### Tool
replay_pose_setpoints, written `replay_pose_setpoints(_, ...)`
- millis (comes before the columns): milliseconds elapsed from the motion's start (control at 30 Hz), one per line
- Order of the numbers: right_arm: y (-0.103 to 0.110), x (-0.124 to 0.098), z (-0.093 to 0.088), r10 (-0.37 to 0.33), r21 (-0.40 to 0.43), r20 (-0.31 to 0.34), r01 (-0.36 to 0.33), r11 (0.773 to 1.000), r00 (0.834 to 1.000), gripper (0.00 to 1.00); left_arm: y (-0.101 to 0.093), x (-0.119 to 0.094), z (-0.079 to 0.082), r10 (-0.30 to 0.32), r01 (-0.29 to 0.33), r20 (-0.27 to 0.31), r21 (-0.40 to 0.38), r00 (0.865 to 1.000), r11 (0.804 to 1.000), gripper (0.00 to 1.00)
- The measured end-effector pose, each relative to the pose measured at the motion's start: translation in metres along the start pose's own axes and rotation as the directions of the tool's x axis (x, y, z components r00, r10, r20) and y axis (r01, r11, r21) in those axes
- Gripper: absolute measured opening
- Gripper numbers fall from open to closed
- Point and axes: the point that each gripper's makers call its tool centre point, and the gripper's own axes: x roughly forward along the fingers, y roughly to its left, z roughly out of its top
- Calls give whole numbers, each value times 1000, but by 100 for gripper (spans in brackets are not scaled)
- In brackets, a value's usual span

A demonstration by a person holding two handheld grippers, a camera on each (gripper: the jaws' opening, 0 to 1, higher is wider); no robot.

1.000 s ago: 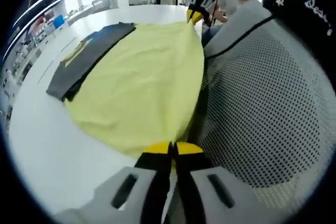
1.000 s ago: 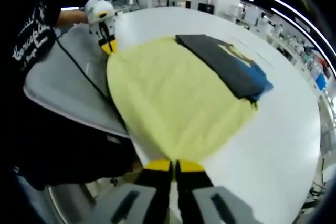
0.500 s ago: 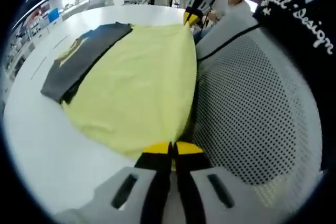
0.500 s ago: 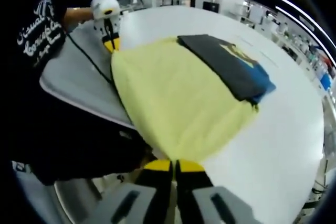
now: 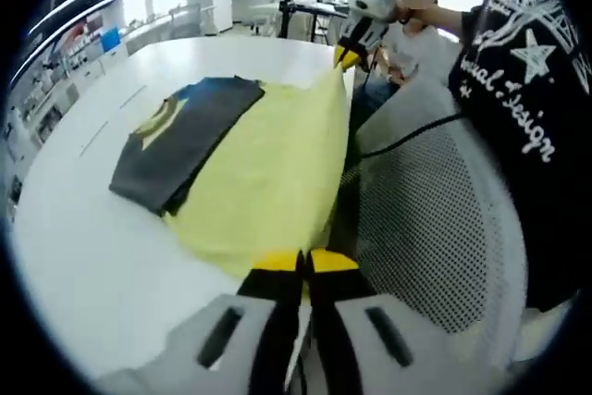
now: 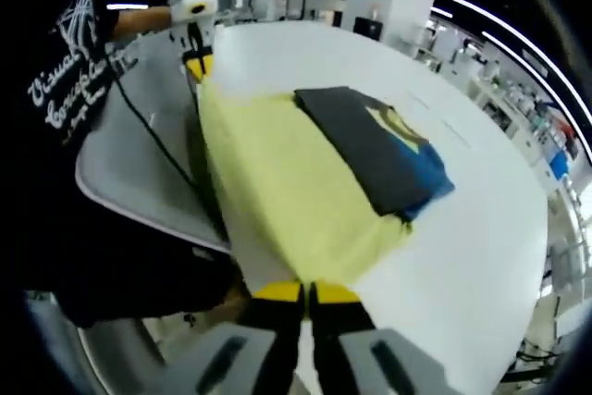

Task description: Fold the garment on the visible template until the final outline fits inside the template.

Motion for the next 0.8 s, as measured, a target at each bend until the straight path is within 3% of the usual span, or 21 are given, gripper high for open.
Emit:
replay_pose_setpoints(200, -26, -6, 20, -63, -35, 25, 63, 997, 998, 0, 31, -15, 23, 101, -103, 56, 36, 993, 994, 0)
replay_pose_setpoints(400, -52, -11, 40, -126, -53, 48, 129, 990, 991, 0, 63, -29, 43, 204, -210, 107, 48, 973, 976, 0)
replay_pose_setpoints(533, -67, -14, 49, -150, -45, 41, 151, 987, 988, 0, 80, -36, 58, 263, -276, 144, 72, 954, 959, 0)
replay_pose_setpoints(600, -78, -15, 58, -177, -69, 42, 180, 981, 983, 0, 99, -40, 67, 325, -339, 163, 64, 931, 939, 0)
replay_pose_setpoints(700, -91, -18, 69, -215, -90, 43, 218, 972, 976, 0, 113, -44, 79, 379, -392, 189, 40, 906, 919, 0)
replay_pose_setpoints(800, -107, -18, 76, -259, -106, 42, 262, 959, 965, 0, 124, -45, 89, 409, -411, 215, -40, 887, 911, 0)
